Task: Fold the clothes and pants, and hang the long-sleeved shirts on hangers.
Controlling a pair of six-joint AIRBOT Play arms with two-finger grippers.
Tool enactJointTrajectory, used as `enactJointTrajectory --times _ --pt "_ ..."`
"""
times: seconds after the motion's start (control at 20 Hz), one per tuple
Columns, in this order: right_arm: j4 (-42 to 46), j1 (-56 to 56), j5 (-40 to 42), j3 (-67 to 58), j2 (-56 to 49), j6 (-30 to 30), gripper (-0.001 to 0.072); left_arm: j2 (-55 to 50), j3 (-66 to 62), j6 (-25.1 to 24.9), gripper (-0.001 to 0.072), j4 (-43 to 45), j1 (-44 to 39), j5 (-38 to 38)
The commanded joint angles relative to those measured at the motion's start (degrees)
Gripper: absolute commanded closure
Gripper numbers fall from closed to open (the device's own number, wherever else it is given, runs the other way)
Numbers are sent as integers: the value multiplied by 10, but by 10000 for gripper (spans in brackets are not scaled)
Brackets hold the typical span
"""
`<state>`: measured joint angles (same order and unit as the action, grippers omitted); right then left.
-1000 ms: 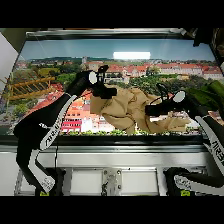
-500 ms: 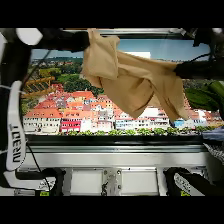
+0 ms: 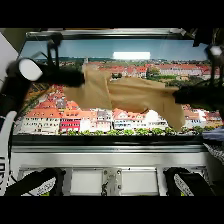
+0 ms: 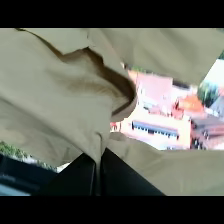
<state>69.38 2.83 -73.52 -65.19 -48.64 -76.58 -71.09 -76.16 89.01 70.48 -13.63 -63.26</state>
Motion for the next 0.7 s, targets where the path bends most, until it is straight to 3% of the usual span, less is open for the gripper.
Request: enactJointTrajectory --times 0.0,0.05,0.35,0.65 --pt "-9 -17 -73 113 24 3 261 31 158 0 -5 -15 -36 -19" --pt "-5 -17 -75 115 24 3 21 42 174 -1 4 -14 -40 -18" --pt "-36 -18 18 105 17 2 14 103 175 19 31 -15 -12 31" --pt "-28 -17 103 95 -80 3 34 58 175 19 31 -16 -12 29"
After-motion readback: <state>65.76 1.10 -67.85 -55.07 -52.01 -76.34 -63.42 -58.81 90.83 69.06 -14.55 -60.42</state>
